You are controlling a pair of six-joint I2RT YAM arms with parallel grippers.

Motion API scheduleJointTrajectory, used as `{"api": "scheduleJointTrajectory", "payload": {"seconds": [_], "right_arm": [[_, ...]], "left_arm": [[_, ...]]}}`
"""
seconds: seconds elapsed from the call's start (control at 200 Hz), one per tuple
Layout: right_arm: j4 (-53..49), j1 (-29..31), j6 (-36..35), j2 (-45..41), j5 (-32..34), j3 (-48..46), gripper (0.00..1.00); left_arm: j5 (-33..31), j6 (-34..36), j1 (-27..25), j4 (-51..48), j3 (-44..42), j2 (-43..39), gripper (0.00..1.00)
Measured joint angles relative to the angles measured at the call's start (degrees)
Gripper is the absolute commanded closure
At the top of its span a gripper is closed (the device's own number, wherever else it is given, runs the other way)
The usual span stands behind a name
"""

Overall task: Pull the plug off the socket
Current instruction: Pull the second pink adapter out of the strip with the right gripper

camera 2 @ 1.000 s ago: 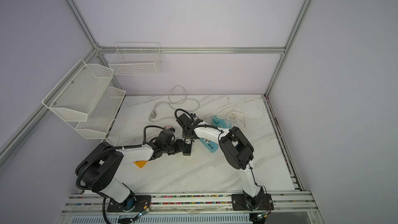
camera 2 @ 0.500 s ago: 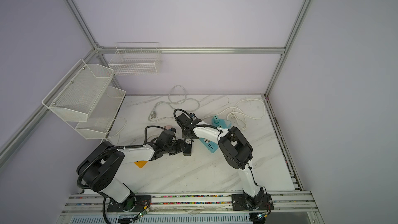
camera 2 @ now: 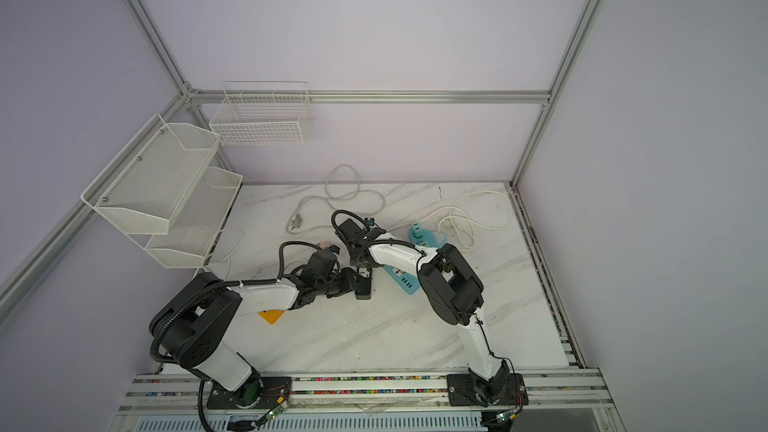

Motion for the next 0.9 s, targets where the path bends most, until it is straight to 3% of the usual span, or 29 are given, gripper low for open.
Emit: {"api": "scheduleJointTrajectory", "payload": {"seconds": [0.9], "right_arm": [[-2.51,0.61,0.66,1.44,1.84,2.51,0.75]], "left_arm": [[-0.15,-1.49,-0.04,0.52,0.61,1.14,0.64]]}}
